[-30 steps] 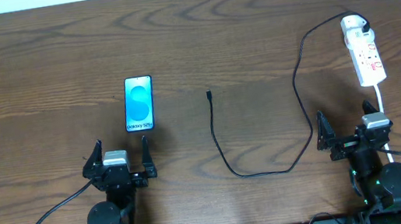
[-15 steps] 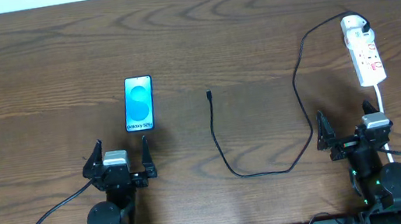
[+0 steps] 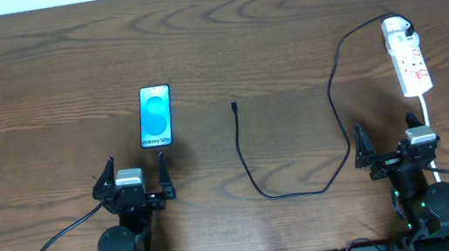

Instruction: Plug charger to phone and switch on socket

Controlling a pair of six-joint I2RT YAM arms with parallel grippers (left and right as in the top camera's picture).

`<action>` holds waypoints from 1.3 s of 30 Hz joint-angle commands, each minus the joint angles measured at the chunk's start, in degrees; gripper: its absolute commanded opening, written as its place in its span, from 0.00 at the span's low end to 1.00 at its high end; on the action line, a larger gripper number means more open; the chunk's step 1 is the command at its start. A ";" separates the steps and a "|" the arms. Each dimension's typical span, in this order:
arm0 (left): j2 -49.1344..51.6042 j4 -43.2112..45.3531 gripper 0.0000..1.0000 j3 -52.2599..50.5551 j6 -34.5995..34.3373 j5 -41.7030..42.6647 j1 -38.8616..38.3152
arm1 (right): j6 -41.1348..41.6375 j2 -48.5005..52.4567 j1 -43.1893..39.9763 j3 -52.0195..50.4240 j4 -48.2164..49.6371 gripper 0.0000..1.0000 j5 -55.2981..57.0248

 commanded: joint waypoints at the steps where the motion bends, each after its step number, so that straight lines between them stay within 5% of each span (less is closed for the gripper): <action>1: -0.33 -2.58 0.97 -0.24 1.18 -0.35 0.28 | -0.02 -0.37 -0.13 -0.20 -0.11 0.99 0.24; 39: 11.04 7.63 0.98 3.41 -0.15 2.86 0.28 | -0.04 -0.37 -0.13 -0.20 -0.11 0.99 0.24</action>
